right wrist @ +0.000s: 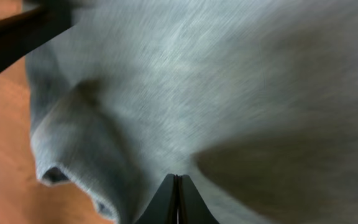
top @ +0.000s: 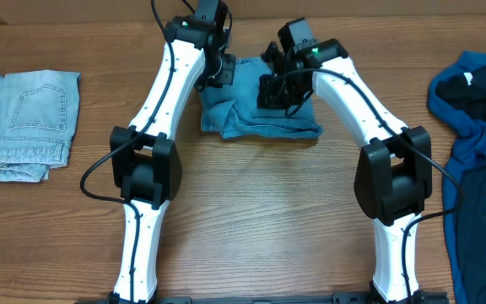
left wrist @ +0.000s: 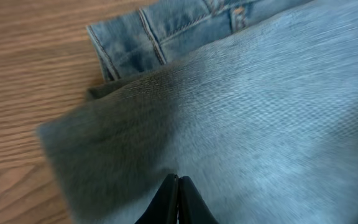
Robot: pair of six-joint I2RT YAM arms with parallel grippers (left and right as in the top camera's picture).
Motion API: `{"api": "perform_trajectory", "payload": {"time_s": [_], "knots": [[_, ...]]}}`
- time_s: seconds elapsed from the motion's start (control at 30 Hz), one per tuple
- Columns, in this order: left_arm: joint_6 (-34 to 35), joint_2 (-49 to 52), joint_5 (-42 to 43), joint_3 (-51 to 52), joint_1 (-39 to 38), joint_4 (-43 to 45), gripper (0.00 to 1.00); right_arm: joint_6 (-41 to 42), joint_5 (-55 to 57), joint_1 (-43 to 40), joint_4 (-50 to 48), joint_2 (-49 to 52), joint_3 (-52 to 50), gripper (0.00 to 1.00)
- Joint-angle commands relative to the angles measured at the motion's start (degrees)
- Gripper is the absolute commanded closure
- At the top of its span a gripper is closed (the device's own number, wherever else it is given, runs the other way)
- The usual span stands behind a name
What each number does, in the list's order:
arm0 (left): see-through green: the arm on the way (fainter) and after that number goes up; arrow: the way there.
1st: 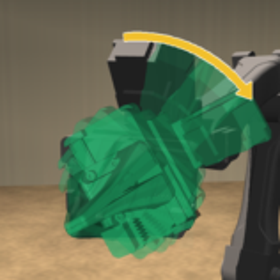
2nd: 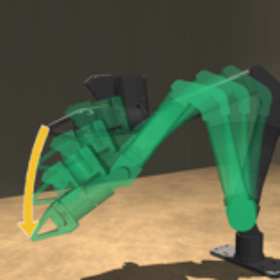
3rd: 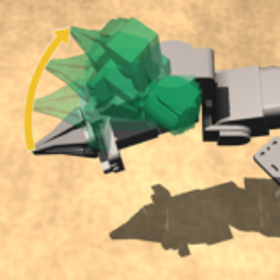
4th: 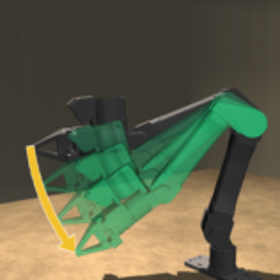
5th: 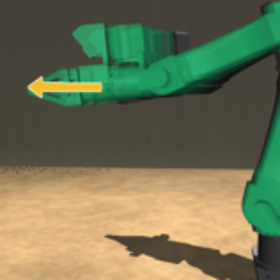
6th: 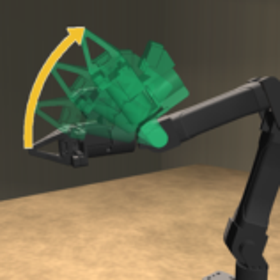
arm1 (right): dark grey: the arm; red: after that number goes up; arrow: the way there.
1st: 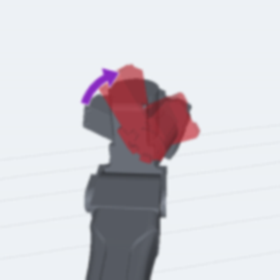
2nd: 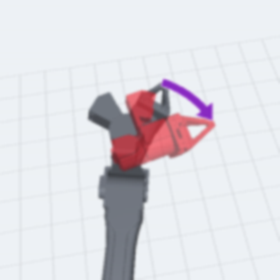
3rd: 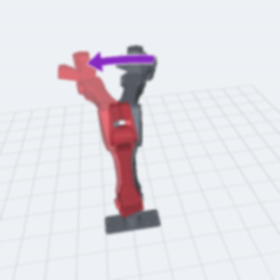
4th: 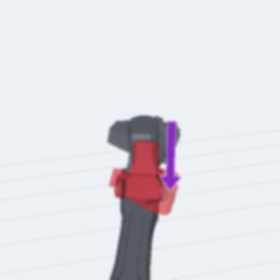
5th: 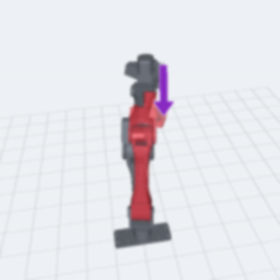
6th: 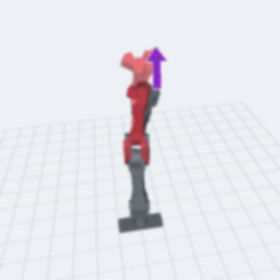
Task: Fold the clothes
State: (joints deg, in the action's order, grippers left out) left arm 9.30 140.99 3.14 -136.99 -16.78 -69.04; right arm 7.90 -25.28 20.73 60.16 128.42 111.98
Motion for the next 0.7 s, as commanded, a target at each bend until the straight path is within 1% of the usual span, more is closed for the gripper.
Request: {"api": "perform_trajectory", "payload": {"time_s": [0.0,0.17,0.27,0.33,0.4,0.43,0.5,0.57,0.67], "knots": [[1.0,1.9,-0.9,-0.7,0.0,0.7,0.94,0.0,-3.6,3.5,2.5,-1.0,-0.8,0.96],[1.0,1.9,-3.2,-0.7,0.5,0.7,0.9,-0.6,-4.8,9.0,8.5,-1.0,-1.2,0.96],[1.0,1.9,-3.2,-0.7,0.7,0.7,0.89,-0.5,-1.8,10.7,8.6,-1.0,-2.2,0.96],[1.0,1.9,-3.6,-0.7,0.7,0.7,0.89,-0.9,-1.8,10.8,8.0,-1.4,-2.0,0.96],[1.0,1.9,-3.8,-0.7,0.8,0.7,0.91,-0.7,-1.8,8.4,8.0,-4.0,0.5,0.96],[1.0,1.8,-3.7,-0.7,0.9,0.5,0.96,-0.3,-1.7,6.8,7.9,-5.6,1.6,0.96],[0.9,1.7,-2.5,-0.8,0.9,0.5,0.96,0.9,0.9,2.7,7.7,-7.7,2.2,0.96],[-0.2,0.9,-0.4,-2.8,0.8,-0.6,0.96,0.9,3.1,-0.5,7.3,-7.2,1.0,0.96],[0.2,-0.2,3.5,-7.5,-0.1,-3.6,0.96,0.7,4.3,-1.7,4.7,-6.1,-2.9,0.96]]}}
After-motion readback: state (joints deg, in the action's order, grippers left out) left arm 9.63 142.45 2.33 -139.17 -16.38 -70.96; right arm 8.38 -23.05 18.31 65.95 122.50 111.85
